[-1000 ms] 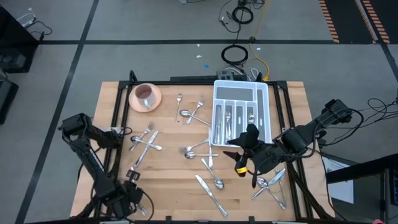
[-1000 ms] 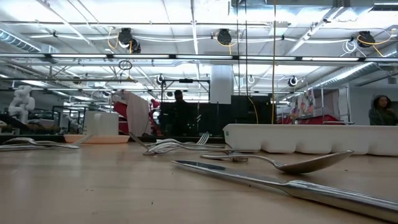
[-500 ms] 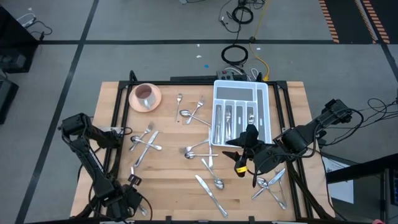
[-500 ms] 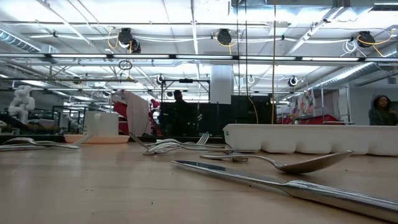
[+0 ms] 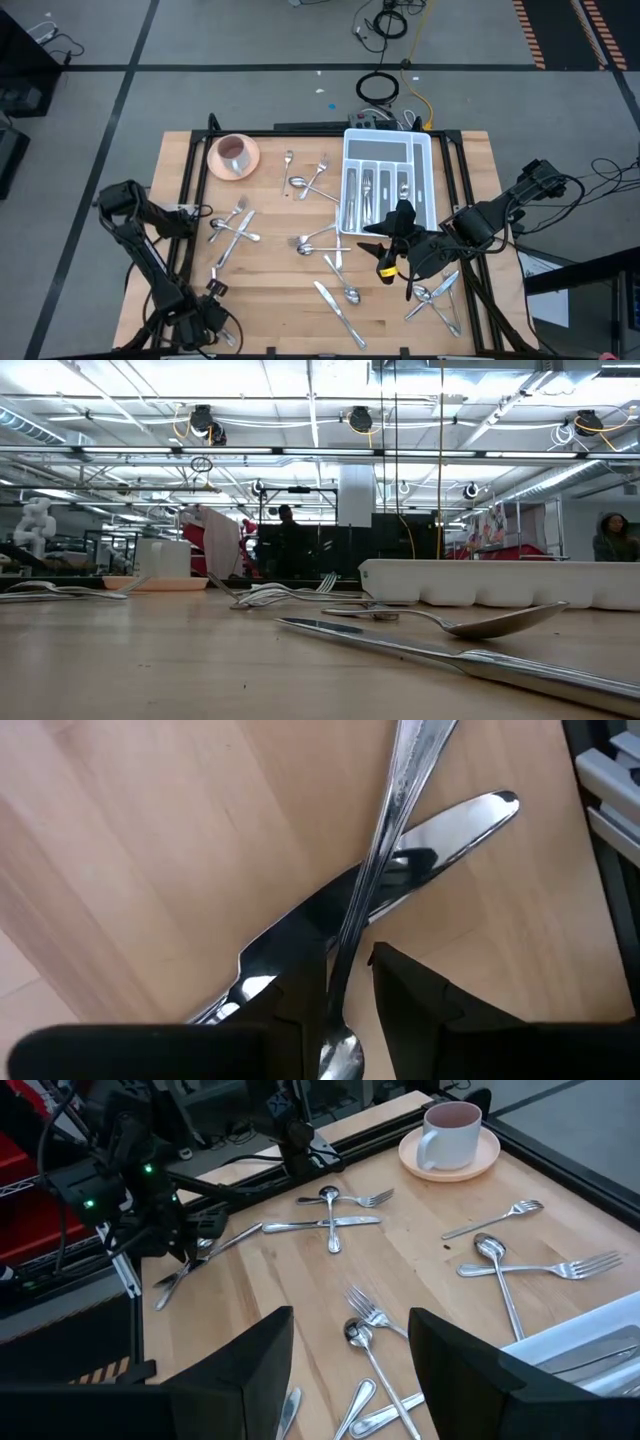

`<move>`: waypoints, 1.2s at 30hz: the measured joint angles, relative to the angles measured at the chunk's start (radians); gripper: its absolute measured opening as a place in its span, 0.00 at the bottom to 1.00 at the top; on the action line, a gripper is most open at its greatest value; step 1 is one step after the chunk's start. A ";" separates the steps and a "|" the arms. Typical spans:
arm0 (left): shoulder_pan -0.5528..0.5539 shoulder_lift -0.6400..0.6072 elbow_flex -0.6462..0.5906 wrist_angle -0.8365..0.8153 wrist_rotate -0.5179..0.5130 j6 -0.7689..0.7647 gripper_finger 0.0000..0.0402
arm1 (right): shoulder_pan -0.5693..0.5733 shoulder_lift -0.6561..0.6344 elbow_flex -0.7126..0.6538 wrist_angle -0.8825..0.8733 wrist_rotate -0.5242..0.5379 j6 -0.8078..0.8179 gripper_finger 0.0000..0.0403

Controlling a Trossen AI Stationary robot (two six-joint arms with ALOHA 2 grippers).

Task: Sort silverware
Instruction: Put the silver spoon into the white silverware tray

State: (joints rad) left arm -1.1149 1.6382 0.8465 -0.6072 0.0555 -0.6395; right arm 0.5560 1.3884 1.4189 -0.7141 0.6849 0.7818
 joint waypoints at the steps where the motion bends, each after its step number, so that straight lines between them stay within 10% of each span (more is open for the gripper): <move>1: 0.000 0.000 -0.011 0.010 0.000 -0.001 0.22 | 0.000 0.000 0.000 0.000 0.000 0.000 0.48; 8: 0.004 -0.002 -0.032 0.025 0.016 0.017 0.02 | 0.000 0.000 0.000 0.000 0.004 0.019 0.48; 24: 0.068 -0.130 0.017 -0.113 -0.031 -0.089 0.00 | 0.000 0.000 0.000 0.000 0.004 0.013 0.48; 36: 0.163 -0.160 0.103 -0.222 -0.250 -0.074 0.00 | 0.000 0.006 0.000 -0.006 0.001 0.011 0.48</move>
State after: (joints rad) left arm -0.9519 1.4780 0.9497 -0.8296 -0.1946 -0.7134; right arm 0.5560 1.3942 1.4193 -0.7198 0.6855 0.7929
